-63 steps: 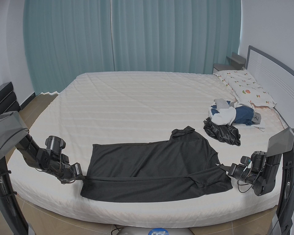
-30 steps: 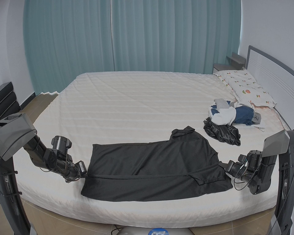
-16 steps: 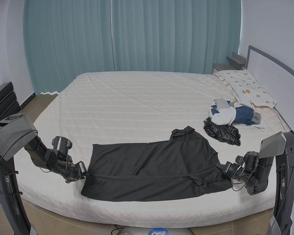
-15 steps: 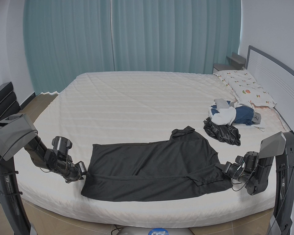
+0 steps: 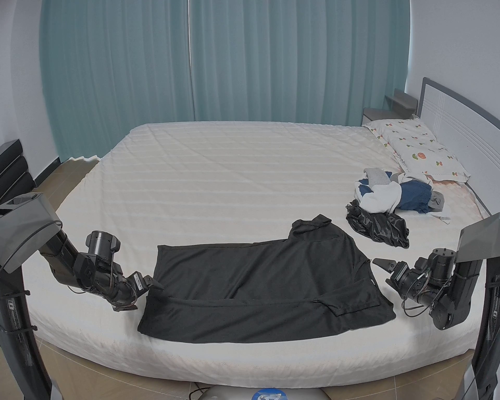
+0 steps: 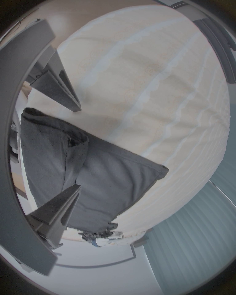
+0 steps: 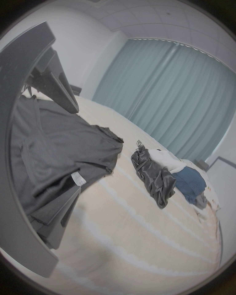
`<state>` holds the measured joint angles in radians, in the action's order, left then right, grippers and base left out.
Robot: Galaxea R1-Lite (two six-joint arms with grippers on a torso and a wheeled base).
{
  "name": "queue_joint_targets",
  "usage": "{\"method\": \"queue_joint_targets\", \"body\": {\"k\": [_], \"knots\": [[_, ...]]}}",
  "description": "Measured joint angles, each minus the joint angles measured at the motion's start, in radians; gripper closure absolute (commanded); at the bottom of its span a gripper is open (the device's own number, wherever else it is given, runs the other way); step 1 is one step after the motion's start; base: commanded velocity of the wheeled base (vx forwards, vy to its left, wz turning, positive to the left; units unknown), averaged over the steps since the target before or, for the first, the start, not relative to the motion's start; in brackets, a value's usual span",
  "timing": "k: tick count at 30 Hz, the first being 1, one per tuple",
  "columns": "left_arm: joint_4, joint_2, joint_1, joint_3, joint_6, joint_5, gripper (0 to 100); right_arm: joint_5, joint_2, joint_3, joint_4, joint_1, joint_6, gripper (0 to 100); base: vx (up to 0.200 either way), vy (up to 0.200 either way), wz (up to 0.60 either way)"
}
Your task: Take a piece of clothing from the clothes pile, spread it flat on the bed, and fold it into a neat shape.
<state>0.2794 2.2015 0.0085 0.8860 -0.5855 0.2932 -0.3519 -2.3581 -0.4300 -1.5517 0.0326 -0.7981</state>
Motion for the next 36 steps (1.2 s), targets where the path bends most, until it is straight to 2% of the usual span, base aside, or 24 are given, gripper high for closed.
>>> {"method": "queue_joint_targets", "body": {"k": [2,6,13,20,29,36], "knots": [[0.014,-0.003,0.009,-0.004,-0.017,0.040,0,0.007,0.042,0.027,0.010,-0.023,-0.041,0,0.000,0.000,0.00],[0.041,-0.013,0.028,-0.014,-0.045,0.088,0,0.029,0.094,0.089,0.029,-0.091,-0.061,0,0.000,0.000,0.00],[0.053,-0.021,0.039,-0.022,-0.056,0.104,0,0.080,0.096,0.201,0.015,-0.174,-0.118,0,0.000,0.000,0.00],[0.056,-0.023,0.041,-0.026,-0.056,0.103,0,0.167,0.042,0.214,-0.001,-0.230,-0.147,0,0.000,0.000,0.00],[0.056,-0.023,0.040,-0.028,-0.051,0.099,0,0.203,-0.004,0.197,-0.002,-0.250,-0.149,0,0.000,0.000,0.00],[0.056,-0.023,0.040,-0.028,-0.047,0.096,0,0.255,-0.040,0.147,-0.002,-0.256,-0.150,0,0.000,0.000,0.00]]}}
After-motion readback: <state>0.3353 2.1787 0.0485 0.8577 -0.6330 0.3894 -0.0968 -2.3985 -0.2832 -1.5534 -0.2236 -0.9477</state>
